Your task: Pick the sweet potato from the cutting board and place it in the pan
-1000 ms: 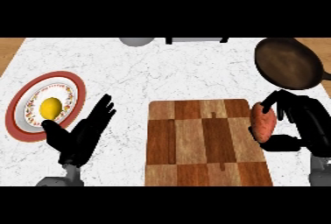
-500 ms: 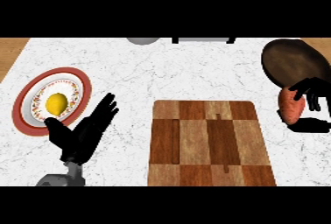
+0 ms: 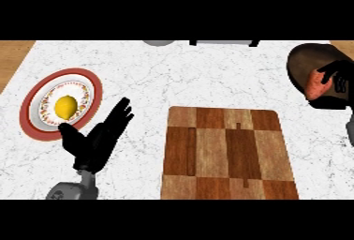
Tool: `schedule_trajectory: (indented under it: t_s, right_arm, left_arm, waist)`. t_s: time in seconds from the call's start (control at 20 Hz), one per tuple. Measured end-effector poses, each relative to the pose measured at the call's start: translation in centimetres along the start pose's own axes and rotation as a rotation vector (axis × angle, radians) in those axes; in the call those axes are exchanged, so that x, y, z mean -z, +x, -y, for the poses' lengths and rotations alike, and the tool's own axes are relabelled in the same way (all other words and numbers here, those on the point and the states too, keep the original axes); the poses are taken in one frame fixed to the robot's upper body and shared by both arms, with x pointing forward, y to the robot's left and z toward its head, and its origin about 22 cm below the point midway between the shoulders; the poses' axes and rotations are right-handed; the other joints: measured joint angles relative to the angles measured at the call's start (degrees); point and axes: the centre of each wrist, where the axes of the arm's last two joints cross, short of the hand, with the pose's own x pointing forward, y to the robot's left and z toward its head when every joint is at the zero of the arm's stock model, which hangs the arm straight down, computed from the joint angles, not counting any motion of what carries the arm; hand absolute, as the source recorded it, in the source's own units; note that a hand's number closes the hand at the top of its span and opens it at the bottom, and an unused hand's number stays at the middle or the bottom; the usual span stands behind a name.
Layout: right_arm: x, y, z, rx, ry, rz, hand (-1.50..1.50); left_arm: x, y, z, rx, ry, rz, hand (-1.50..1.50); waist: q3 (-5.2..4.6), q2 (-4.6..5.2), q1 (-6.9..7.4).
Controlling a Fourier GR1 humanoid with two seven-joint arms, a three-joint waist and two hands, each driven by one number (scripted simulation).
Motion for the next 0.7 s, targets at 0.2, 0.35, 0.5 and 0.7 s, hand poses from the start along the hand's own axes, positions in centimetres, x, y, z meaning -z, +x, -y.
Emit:
schedule_trajectory:
  t_s: [0.2, 0.35, 0.5, 0.7]
  right_arm:
    - [0.9, -1.8, 0.0, -0.010, -0.102, -0.045, 1.50]
    - [1.5, -2.7, 0.6, -0.006, -0.164, -0.076, 1.50]
    - [1.8, -3.6, 1.4, -0.003, -0.198, -0.087, 1.50]
    - [2.2, -4.2, 2.5, -0.006, -0.222, -0.102, 1.50]
  left_arm:
    - [0.4, 0.4, 0.5, 0.005, -0.013, 0.003, 0.00]
    - [0.6, 0.5, 1.0, 0.012, -0.027, 0.013, 0.00]
    - [0.7, 0.6, 0.9, 0.013, -0.038, 0.013, 0.00]
    - [0.8, 1.0, 1.5, 0.019, -0.055, 0.022, 0.00]
  waist:
    - [0.08, 0.36, 0.68]
    - [0.15, 0.73, 1.44]
    - [0.21, 1.03, 2.01]
    - [0.32, 1.44, 3.04]
